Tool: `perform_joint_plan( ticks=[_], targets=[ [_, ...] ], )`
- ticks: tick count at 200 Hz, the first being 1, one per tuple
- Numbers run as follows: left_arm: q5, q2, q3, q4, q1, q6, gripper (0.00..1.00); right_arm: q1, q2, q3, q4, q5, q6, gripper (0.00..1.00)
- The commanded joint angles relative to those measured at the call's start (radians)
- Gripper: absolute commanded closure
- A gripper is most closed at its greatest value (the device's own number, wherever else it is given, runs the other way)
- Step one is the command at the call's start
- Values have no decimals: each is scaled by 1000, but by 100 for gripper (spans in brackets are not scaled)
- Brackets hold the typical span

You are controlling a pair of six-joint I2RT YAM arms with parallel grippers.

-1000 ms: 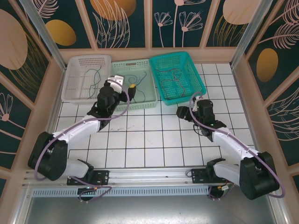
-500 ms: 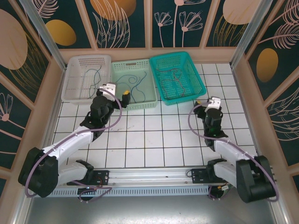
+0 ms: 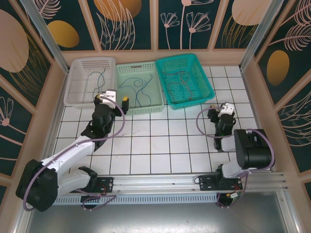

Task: Untangle the cables

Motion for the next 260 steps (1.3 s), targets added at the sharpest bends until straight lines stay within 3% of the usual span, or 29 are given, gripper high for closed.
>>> perform_joint_plan(
  ticks=[1, 27, 41, 53, 71, 81, 98, 105, 137, 155, 170, 200, 260],
  targets=[
    [-158, -38, -52, 67, 6, 74, 1, -14, 10, 0, 89, -67, 7, 25],
    [-209, -58, -143, 167, 32, 133, 1, -25, 16, 3, 93, -95, 6, 18],
    [-198, -54, -203, 249, 89, 136, 1, -25, 15, 3, 94, -97, 7, 15],
    [-146, -48, -248, 310, 173, 87, 1, -25, 17, 3, 97, -97, 6, 12],
    [35, -23, -311, 423, 347, -36, 1, -25, 16, 3, 93, -97, 6, 9],
    [90, 11, -336, 506, 393, -47, 1, -25, 17, 3, 95, -98, 6, 8],
    [119, 86, -319, 544, 397, 3, 1, -25, 15, 2, 96, -97, 7, 6],
    [128, 121, -304, 537, 399, 0, 1, -25, 15, 2, 96, -97, 7, 1],
    [179, 281, -330, 747, 405, -10, 1, -24, 17, 2, 96, -98, 7, 1],
    [190, 352, -302, 766, 407, -11, 1, -25, 16, 3, 96, -97, 6, 1],
    [212, 352, -288, 734, 423, -25, 1, -25, 16, 3, 96, -98, 7, 1],
    [244, 418, -330, 873, 444, -37, 1, -25, 16, 3, 96, -98, 6, 1],
    [226, 413, -311, 824, 454, -56, 1, -25, 16, 2, 96, -97, 7, 1]
  ],
)
